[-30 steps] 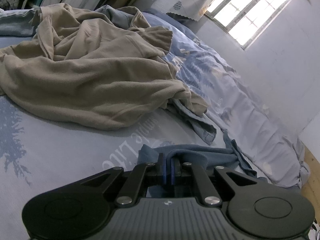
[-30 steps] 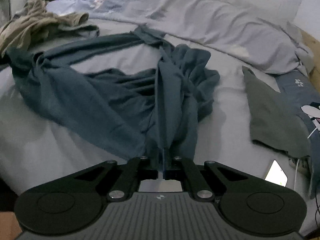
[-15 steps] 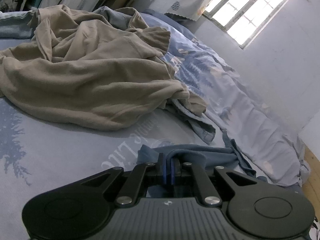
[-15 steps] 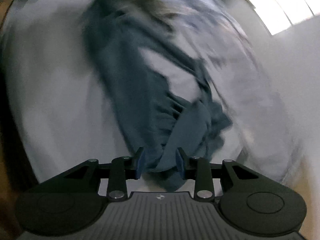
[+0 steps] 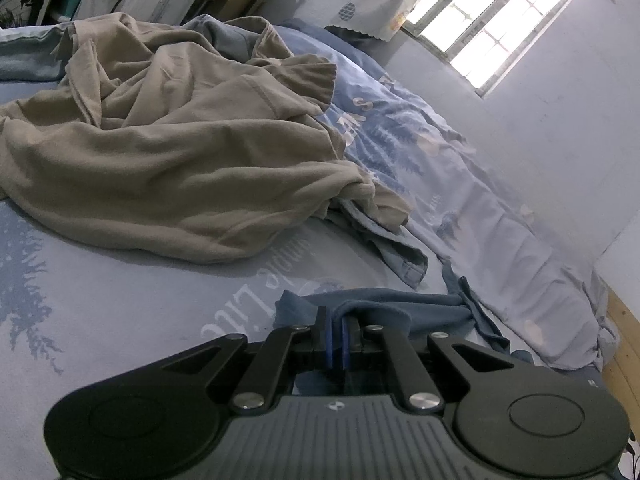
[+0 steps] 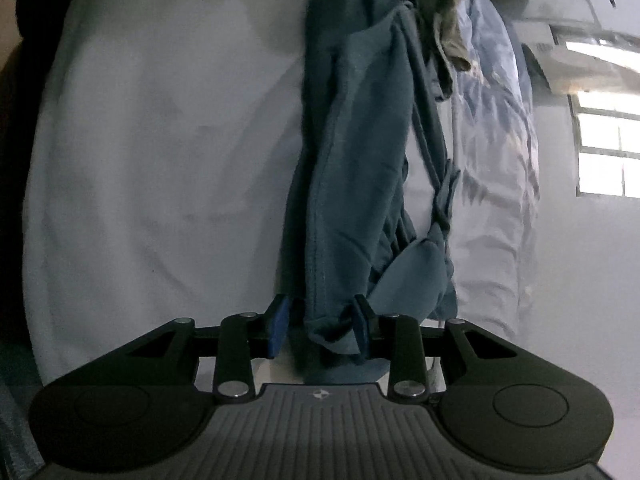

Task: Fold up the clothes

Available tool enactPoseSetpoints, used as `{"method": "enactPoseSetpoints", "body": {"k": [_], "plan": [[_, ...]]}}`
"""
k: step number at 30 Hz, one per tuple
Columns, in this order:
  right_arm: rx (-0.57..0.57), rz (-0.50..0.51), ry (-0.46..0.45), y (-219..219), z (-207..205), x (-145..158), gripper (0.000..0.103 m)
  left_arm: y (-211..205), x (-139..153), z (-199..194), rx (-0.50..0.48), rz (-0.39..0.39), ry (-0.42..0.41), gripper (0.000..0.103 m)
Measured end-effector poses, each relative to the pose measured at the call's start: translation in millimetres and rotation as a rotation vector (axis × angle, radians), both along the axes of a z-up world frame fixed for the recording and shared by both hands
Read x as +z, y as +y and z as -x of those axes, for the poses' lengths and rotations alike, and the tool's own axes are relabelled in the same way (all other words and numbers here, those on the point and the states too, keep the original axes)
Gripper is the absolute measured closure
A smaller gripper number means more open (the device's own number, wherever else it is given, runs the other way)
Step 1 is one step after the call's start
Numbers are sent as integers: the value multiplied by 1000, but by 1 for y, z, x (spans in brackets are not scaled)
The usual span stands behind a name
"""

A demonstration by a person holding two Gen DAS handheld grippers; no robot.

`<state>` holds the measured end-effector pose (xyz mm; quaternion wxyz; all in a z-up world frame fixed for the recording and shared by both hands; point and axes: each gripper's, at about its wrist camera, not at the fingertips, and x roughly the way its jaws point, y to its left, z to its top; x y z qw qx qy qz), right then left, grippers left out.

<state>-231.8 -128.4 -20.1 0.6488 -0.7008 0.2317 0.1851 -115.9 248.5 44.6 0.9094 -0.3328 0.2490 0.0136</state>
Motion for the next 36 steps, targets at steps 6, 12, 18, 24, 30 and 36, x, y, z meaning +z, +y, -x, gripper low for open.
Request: {"method": "enactPoseSetpoints", "body": {"k": [6, 12, 18, 24, 30, 36], "plan": [[21, 20, -10, -2, -2, -11, 83, -1, 1, 1, -5, -4, -4, 100], [20, -40, -48, -1, -4, -7, 95, -4, 5, 3, -15, -24, -14, 100], [-83, -337, -203, 3, -13, 47, 97, -4, 15, 11, -5, -44, -64, 101], [-186, -559, -442, -3, -29, 111, 100, -7, 39, 22, 2, -116, -156, 101], [-207, -675, -587, -7, -32, 165, 101, -14, 89, 37, 12, -253, -269, 101], [-210, -746, -723, -23, -17, 228, 101, -22, 165, 54, 25, -306, -396, 101]]}}
